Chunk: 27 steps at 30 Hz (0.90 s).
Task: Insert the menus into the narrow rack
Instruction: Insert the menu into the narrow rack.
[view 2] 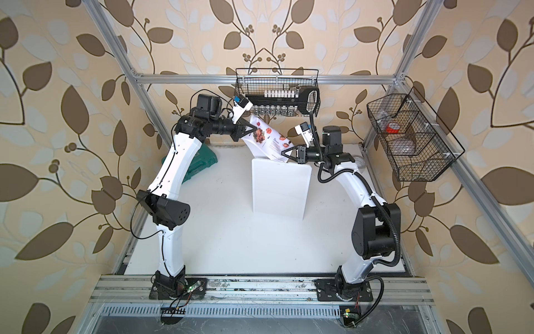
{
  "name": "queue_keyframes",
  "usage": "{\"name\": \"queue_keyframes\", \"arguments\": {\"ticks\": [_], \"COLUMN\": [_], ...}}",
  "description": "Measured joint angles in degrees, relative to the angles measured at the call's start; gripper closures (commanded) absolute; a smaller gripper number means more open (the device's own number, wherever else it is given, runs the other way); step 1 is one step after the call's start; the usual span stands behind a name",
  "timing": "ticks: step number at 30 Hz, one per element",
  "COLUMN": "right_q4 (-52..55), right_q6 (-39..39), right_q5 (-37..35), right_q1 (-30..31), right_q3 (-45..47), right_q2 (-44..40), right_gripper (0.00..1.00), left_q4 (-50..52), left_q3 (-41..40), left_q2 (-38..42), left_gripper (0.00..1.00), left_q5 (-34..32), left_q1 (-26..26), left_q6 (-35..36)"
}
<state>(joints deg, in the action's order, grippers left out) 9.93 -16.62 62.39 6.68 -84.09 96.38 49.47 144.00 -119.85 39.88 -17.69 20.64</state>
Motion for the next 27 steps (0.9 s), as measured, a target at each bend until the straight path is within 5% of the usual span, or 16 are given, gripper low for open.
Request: {"name": "queue_keyframes", "arguments": {"ticks": [20, 27], "right_q4": [2.95, 3.65], "right_q6": [4.76, 6.56], "right_q5": [-0.52, 0.07], "right_q1": [-0.48, -0.92], "right_q3": [1.60, 1.62], "right_q2": [-3.32, -3.32], "right_gripper": [0.95, 0.77], "left_q4": [0.04, 0.00], "left_q3": [-1.38, -2.23], "left_q2": [0.00, 0.09], "left_gripper": [1.00, 1.00], "left_q5": [-0.04, -0.04], "left_q1": [-0.63, -0.63], "left_q6": [0.44, 1.14]}}
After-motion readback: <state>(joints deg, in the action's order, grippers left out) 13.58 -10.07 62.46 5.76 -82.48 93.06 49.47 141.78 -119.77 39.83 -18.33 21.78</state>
